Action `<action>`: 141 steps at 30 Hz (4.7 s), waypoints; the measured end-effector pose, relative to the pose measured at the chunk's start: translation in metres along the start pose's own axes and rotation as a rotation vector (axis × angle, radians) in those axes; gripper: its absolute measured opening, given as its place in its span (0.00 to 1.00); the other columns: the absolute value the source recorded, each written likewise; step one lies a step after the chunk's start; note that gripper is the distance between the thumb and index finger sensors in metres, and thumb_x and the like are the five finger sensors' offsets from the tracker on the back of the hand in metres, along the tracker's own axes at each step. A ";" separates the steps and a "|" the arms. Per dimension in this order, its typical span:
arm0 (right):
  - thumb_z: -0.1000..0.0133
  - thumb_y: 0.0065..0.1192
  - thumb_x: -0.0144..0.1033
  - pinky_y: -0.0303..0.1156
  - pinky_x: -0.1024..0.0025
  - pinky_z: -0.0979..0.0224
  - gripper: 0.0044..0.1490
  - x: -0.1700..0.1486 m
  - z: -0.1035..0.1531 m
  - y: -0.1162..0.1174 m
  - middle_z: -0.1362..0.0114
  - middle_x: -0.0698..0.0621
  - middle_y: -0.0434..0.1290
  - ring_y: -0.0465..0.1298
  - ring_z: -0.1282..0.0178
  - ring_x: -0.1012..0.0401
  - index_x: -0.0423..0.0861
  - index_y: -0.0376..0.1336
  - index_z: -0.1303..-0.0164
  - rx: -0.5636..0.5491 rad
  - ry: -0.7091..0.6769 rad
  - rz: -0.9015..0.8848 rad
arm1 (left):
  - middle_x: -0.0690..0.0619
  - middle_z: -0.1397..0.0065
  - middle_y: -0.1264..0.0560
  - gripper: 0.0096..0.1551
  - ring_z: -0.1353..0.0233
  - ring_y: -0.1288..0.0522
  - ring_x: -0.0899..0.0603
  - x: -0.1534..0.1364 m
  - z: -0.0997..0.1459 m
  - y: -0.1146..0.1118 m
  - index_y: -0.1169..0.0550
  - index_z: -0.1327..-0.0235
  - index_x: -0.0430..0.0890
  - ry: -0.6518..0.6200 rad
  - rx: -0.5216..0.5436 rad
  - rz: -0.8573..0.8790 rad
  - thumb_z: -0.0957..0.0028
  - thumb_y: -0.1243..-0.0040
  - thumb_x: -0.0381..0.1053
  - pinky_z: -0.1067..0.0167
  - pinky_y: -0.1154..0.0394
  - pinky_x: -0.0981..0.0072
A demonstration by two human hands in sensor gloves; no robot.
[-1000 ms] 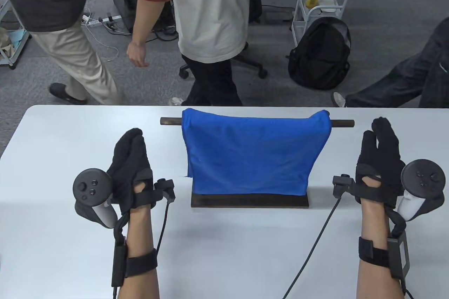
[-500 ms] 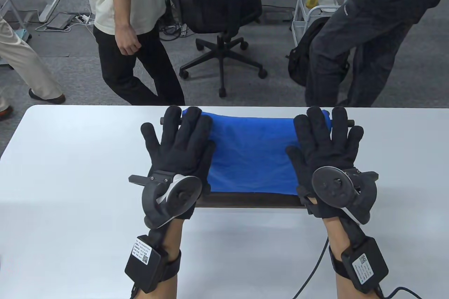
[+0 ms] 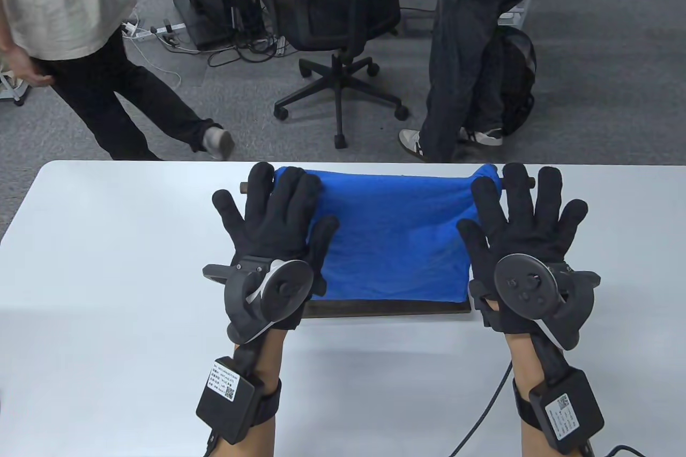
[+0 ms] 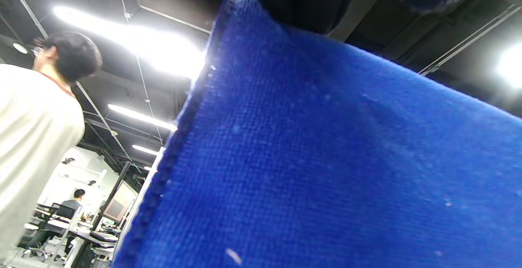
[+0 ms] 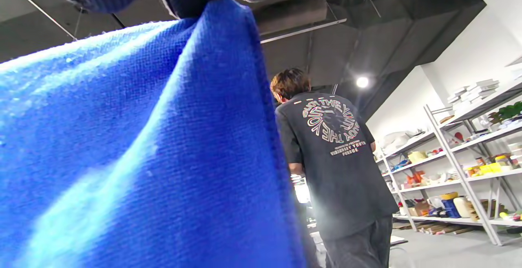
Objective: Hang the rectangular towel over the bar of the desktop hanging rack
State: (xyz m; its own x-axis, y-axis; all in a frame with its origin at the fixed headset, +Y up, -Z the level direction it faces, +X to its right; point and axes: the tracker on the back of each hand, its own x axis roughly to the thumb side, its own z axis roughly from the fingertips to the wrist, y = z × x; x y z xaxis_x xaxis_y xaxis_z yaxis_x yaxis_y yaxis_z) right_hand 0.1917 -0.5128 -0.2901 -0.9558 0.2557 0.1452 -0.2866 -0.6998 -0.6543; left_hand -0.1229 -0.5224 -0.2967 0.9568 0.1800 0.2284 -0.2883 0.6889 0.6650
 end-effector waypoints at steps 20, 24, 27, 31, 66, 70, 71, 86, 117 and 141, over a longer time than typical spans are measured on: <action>0.50 0.56 0.64 0.34 0.27 0.23 0.45 0.019 -0.008 0.015 0.12 0.57 0.56 0.45 0.09 0.46 0.59 0.51 0.22 0.044 -0.098 0.010 | 0.61 0.14 0.34 0.38 0.11 0.40 0.37 0.014 0.000 -0.008 0.34 0.24 0.63 -0.025 0.014 -0.050 0.49 0.55 0.72 0.25 0.55 0.24; 0.50 0.57 0.63 0.34 0.28 0.23 0.45 0.025 -0.020 0.015 0.15 0.56 0.60 0.48 0.09 0.48 0.58 0.53 0.24 0.070 -0.087 0.028 | 0.61 0.13 0.35 0.37 0.11 0.41 0.37 0.013 0.000 -0.010 0.34 0.23 0.64 -0.015 0.006 -0.066 0.48 0.55 0.72 0.25 0.54 0.24; 0.51 0.57 0.63 0.34 0.28 0.23 0.45 0.028 -0.026 0.015 0.16 0.54 0.61 0.50 0.10 0.48 0.57 0.54 0.24 0.114 -0.070 0.039 | 0.61 0.13 0.36 0.37 0.10 0.42 0.38 0.012 -0.002 -0.010 0.35 0.23 0.64 0.008 -0.017 -0.055 0.48 0.55 0.72 0.25 0.55 0.25; 0.51 0.57 0.64 0.34 0.27 0.23 0.45 0.029 -0.025 0.017 0.16 0.55 0.60 0.50 0.10 0.48 0.58 0.53 0.23 0.111 -0.069 0.049 | 0.60 0.13 0.36 0.37 0.10 0.43 0.38 0.013 -0.007 -0.009 0.34 0.24 0.65 0.034 -0.044 -0.067 0.48 0.55 0.72 0.25 0.55 0.24; 0.49 0.56 0.63 0.38 0.29 0.22 0.48 0.016 -0.011 0.021 0.09 0.59 0.46 0.38 0.09 0.49 0.60 0.45 0.20 0.159 -0.050 -0.065 | 0.59 0.09 0.44 0.41 0.09 0.52 0.38 0.014 0.001 -0.006 0.40 0.19 0.63 -0.013 -0.142 -0.018 0.47 0.52 0.72 0.25 0.53 0.26; 0.49 0.56 0.63 0.39 0.29 0.22 0.47 0.015 -0.010 0.021 0.09 0.59 0.48 0.39 0.09 0.49 0.60 0.46 0.21 0.139 -0.050 -0.064 | 0.58 0.10 0.40 0.39 0.09 0.48 0.39 0.012 0.002 -0.002 0.36 0.20 0.62 -0.002 -0.116 0.040 0.48 0.51 0.71 0.25 0.53 0.26; 0.48 0.56 0.63 0.39 0.29 0.22 0.47 0.016 -0.009 0.020 0.09 0.58 0.48 0.39 0.09 0.49 0.60 0.47 0.21 0.134 -0.055 -0.060 | 0.58 0.10 0.40 0.39 0.09 0.48 0.39 0.010 0.003 -0.001 0.36 0.21 0.62 0.003 -0.103 0.025 0.48 0.51 0.71 0.25 0.53 0.26; 0.49 0.56 0.64 0.38 0.29 0.22 0.48 0.015 -0.008 0.017 0.09 0.57 0.45 0.38 0.09 0.47 0.60 0.44 0.20 0.082 -0.038 -0.068 | 0.61 0.11 0.39 0.39 0.09 0.48 0.40 0.011 0.005 0.018 0.37 0.21 0.65 -0.004 -0.006 0.024 0.49 0.54 0.73 0.24 0.53 0.28; 0.50 0.53 0.66 0.46 0.33 0.22 0.52 0.004 0.131 0.094 0.09 0.54 0.42 0.48 0.10 0.46 0.59 0.39 0.21 0.444 -0.284 0.114 | 0.58 0.12 0.40 0.41 0.12 0.41 0.40 0.044 0.129 -0.100 0.38 0.22 0.63 -0.380 -0.547 -0.031 0.51 0.53 0.73 0.24 0.42 0.36; 0.51 0.48 0.70 0.38 0.31 0.23 0.58 -0.007 0.154 0.132 0.12 0.53 0.28 0.31 0.13 0.43 0.58 0.25 0.26 0.823 -0.222 0.190 | 0.50 0.12 0.60 0.50 0.13 0.57 0.34 0.053 0.160 -0.132 0.57 0.21 0.59 -0.393 -0.880 -0.096 0.52 0.58 0.75 0.26 0.52 0.30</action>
State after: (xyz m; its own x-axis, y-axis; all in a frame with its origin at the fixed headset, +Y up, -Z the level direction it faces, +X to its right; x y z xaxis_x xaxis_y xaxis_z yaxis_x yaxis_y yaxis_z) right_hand 0.1501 -0.7095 -0.2631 -0.9585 0.0096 0.2850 0.0047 -0.9988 0.0495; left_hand -0.0404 -0.7158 -0.2588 0.8479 -0.0419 0.5285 0.0747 0.9964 -0.0409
